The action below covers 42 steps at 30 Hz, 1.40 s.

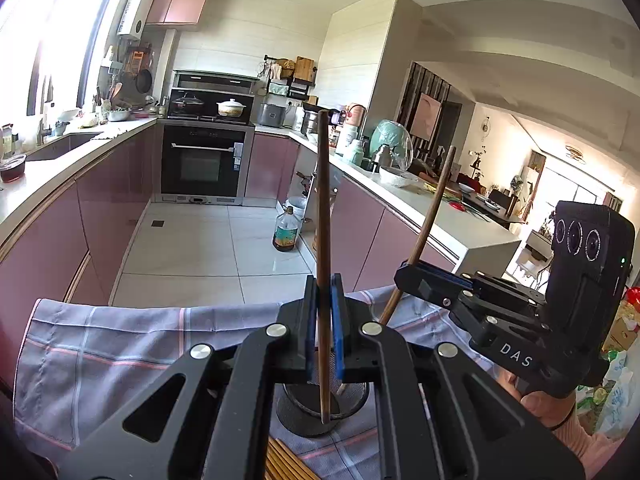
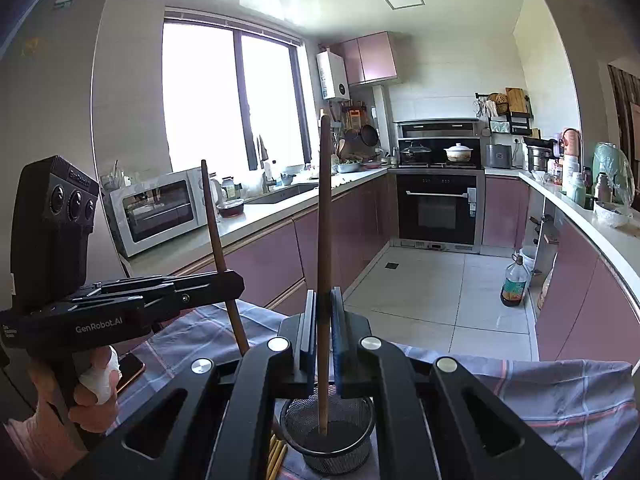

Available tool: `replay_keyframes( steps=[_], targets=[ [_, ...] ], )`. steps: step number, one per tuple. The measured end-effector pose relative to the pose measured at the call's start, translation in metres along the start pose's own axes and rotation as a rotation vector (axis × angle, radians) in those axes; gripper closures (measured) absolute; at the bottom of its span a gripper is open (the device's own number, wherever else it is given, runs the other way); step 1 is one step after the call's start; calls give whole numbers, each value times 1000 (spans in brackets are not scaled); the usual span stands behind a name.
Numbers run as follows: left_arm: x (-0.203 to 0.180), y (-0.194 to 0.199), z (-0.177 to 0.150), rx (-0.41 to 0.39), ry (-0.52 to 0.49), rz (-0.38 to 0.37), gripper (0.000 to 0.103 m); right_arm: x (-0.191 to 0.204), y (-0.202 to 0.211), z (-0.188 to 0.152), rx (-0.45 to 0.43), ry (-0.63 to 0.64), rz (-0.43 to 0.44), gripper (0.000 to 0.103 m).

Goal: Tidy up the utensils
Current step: 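Lower the chopsticks into the mesh cup and open both grippers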

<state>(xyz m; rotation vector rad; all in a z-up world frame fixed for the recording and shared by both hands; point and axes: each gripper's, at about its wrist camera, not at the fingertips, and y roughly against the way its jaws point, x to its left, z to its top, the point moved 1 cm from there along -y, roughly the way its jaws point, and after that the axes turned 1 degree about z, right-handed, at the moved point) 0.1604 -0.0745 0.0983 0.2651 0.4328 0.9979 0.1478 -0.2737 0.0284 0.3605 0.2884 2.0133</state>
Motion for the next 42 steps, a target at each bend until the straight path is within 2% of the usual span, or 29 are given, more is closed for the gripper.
replay_keyframes(
  steps=[12, 23, 28, 36, 42],
  targets=[
    [9, -18, 6, -1, 17, -13, 96, -4, -11, -11, 44, -24, -12, 98],
    [11, -66, -28, 166, -21, 12, 96, -10, -40, -26, 154, -38, 3, 98],
    [18, -86, -46, 216, -27, 43, 95, -17, -52, -33, 202, -58, 2, 98],
    [19, -98, -53, 216, -61, 96, 95, -26, -64, -36, 236, -85, -18, 97],
    [19, -101, -54, 203, -78, 131, 83, -27, -69, -37, 238, -88, -30, 95]
  ],
)
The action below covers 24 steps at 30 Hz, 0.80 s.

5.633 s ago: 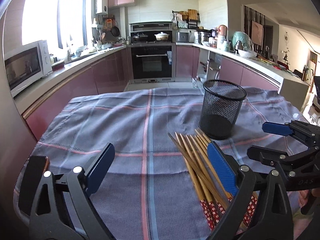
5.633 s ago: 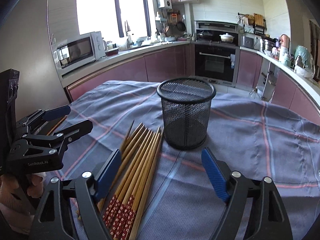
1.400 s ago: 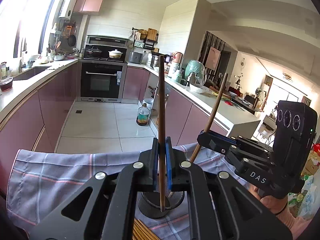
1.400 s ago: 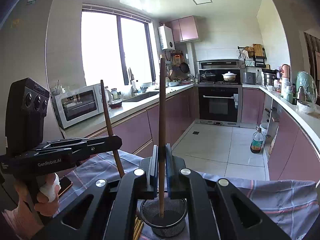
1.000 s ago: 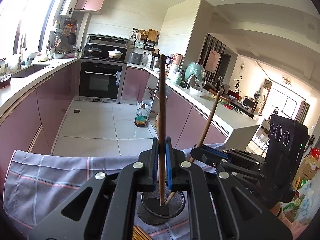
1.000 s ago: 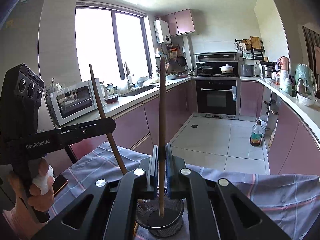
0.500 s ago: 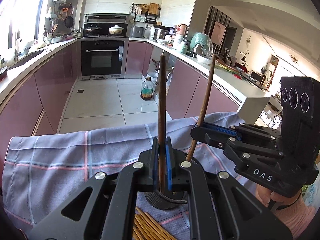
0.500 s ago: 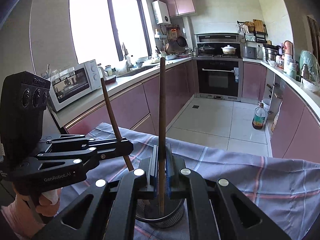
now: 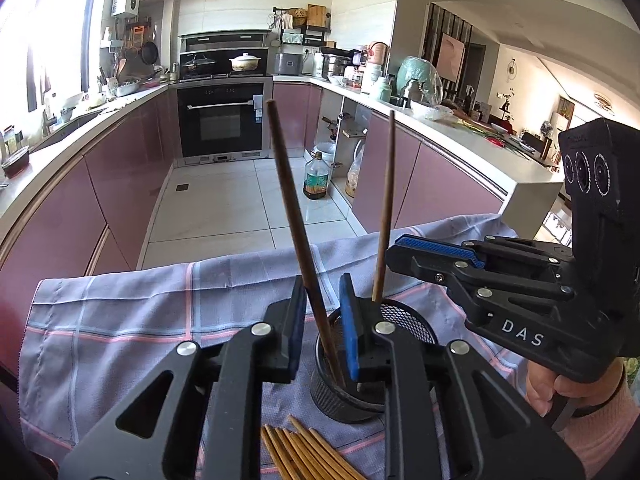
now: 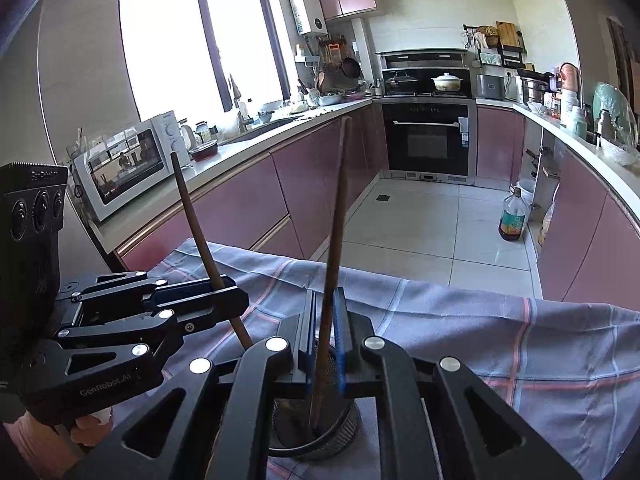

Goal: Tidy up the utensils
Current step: 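Lower the chopsticks into the mesh cup and open both grippers, then move both open grippers back to the chopstick bundle on the cloth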

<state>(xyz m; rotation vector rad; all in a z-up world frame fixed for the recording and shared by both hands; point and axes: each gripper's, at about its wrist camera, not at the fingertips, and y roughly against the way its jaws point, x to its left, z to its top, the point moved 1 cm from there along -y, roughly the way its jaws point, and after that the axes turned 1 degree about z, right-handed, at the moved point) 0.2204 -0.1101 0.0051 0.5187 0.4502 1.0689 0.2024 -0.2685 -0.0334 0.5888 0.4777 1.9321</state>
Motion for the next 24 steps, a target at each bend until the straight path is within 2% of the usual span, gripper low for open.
replay_keyframes(
  steps=[3, 5, 7, 13, 21, 22, 24],
  targets=[
    [3, -1, -1, -10, 1, 19, 75, -1, -1, 0, -6, -4, -4, 91],
    [3, 2, -3, -22, -6, 38, 66, -1, 0, 0, -6, -6, -4, 90],
    [3, 4, -4, -32, -13, 57, 63, -1, 0, -1, -9, -7, -4, 90],
    [4, 18, -14, -77, -13, 110, 48, 2, 9, -2, -33, -2, -3, 80],
    [-3, 51, -39, -143, -34, 224, 35, 16, 33, -13, -67, 30, 21, 71],
    [-6, 55, -43, -146, -36, 232, 31, 19, 36, -16, -67, 35, 30, 71],
    [-7, 62, -51, -147, -36, 244, 30, 24, 44, -23, -69, 48, 48, 68]
  ],
)
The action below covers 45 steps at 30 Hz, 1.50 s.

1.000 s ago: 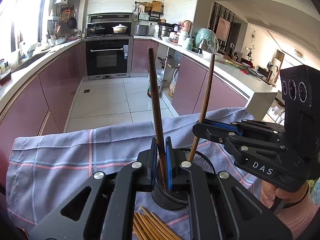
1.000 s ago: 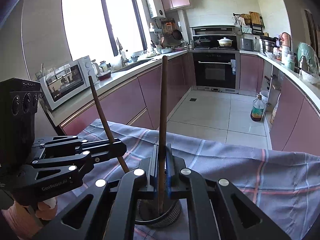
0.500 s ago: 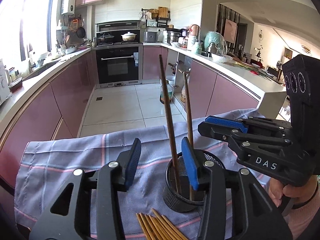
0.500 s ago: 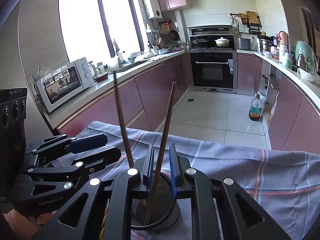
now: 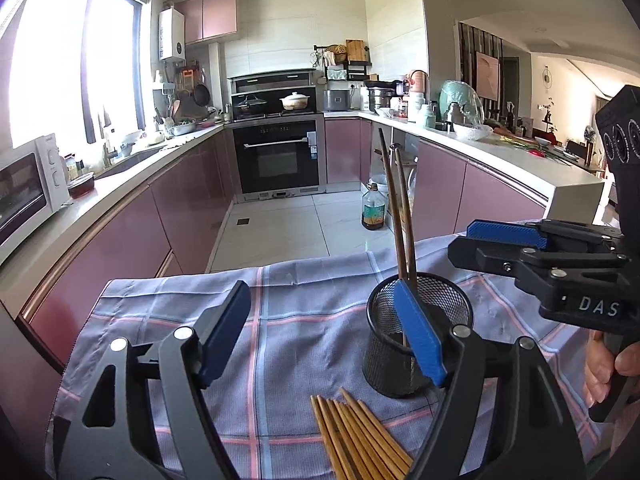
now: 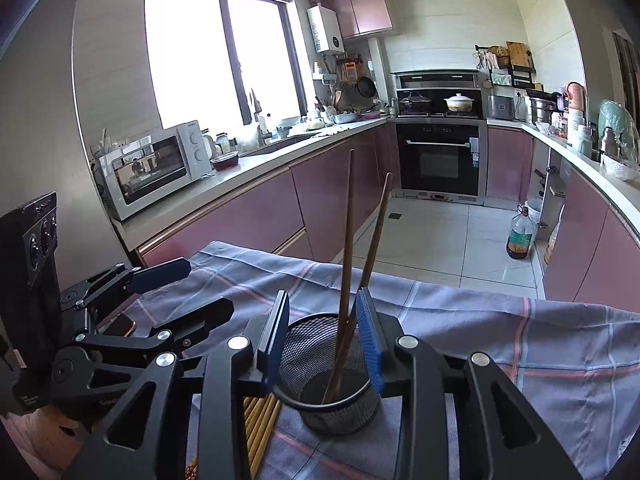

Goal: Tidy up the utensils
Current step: 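Move both open grippers back to the chopstick bundle on the cloth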

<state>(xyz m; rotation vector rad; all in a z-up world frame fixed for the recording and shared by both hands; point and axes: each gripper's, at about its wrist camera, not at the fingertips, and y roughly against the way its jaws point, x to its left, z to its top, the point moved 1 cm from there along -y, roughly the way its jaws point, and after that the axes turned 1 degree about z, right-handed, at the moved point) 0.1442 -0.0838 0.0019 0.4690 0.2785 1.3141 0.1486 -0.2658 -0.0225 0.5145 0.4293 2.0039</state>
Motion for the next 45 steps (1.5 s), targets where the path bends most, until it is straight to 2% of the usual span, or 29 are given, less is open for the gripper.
replay_keyframes(
  steps=[2, 6, 12, 17, 21, 31, 36, 45],
  targets=[
    [0, 6, -10, 11, 3, 8, 29, 6, 6, -6, 3, 7, 20, 64],
    [6, 17, -29, 42, 9, 24, 29, 22, 13, -26, 32, 26, 67, 63],
    [17, 24, -68, 119, 23, 38, 28, 39, 4, -60, 129, 33, 125, 61],
    [22, 19, -99, 203, 41, 42, 28, 42, -15, -89, 233, 4, 136, 61],
    [26, 14, -117, 245, 45, 52, 29, 42, -25, -101, 282, -12, 127, 61],
    [15, 11, -133, 285, 27, 57, 29, 42, -32, -121, 328, -38, 104, 62],
    [16, 8, -137, 306, 43, 38, 31, 41, -37, -123, 340, -46, 89, 67],
    [20, -1, -147, 354, 67, 29, 37, 44, -45, -127, 368, -33, 68, 70]
  ],
)
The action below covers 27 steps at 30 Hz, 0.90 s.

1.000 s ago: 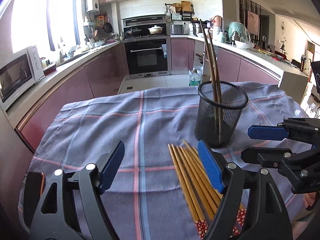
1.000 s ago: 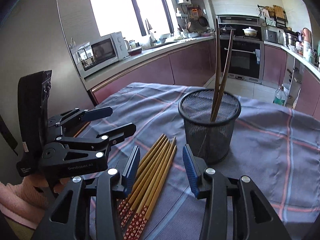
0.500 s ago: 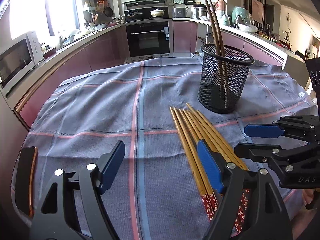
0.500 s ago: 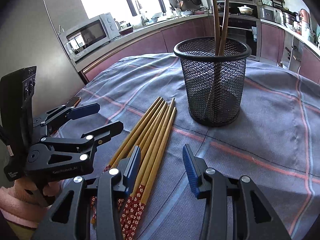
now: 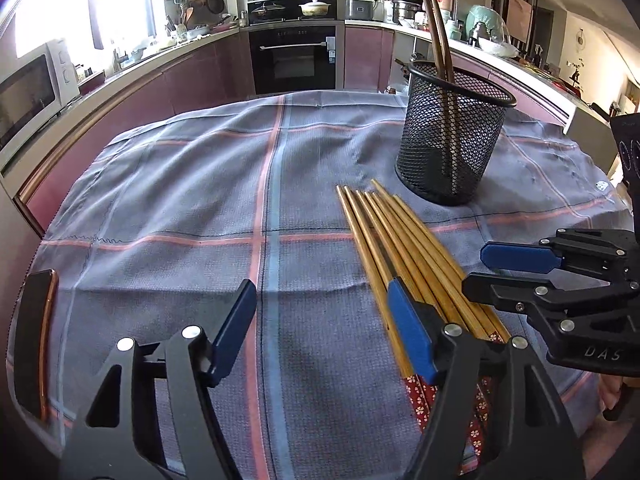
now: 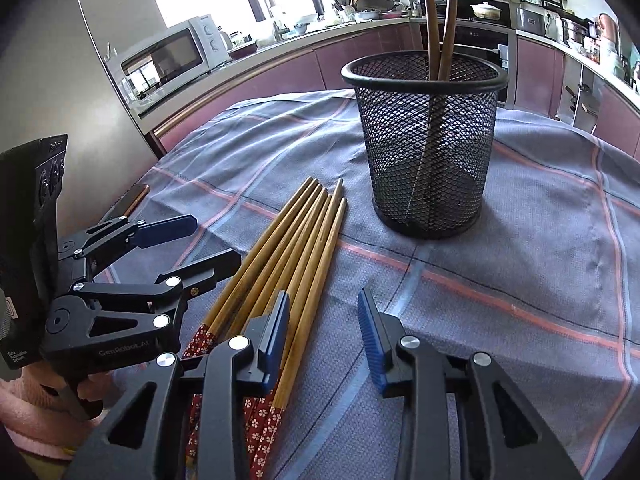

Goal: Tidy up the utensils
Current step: 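Move both open grippers back to the chopstick bundle on the cloth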

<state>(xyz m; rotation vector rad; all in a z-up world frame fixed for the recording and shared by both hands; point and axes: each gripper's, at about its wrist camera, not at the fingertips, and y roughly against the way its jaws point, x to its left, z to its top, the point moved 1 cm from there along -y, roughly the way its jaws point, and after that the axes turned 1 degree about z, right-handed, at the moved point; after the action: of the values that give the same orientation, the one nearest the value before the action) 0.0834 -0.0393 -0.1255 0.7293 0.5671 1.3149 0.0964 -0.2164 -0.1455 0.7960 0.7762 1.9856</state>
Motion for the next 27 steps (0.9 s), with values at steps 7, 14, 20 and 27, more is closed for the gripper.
replay_keyframes(
  steps=[7, 14, 20, 27],
  targets=[
    [0, -4, -1, 8, 2, -5, 38, 5, -2, 0, 1, 27, -24, 70],
    [3, -5, -2, 20, 13, -33, 39, 4, -1, 1, 6, 30, -32, 71],
    [2, -9, 0, 38, 14, -78, 41, 8, -3, 2, 13, 46, -43, 71],
    [1, -10, 0, 50, 5, -97, 49, 5, -5, 4, 16, 32, -36, 79]
  ],
)
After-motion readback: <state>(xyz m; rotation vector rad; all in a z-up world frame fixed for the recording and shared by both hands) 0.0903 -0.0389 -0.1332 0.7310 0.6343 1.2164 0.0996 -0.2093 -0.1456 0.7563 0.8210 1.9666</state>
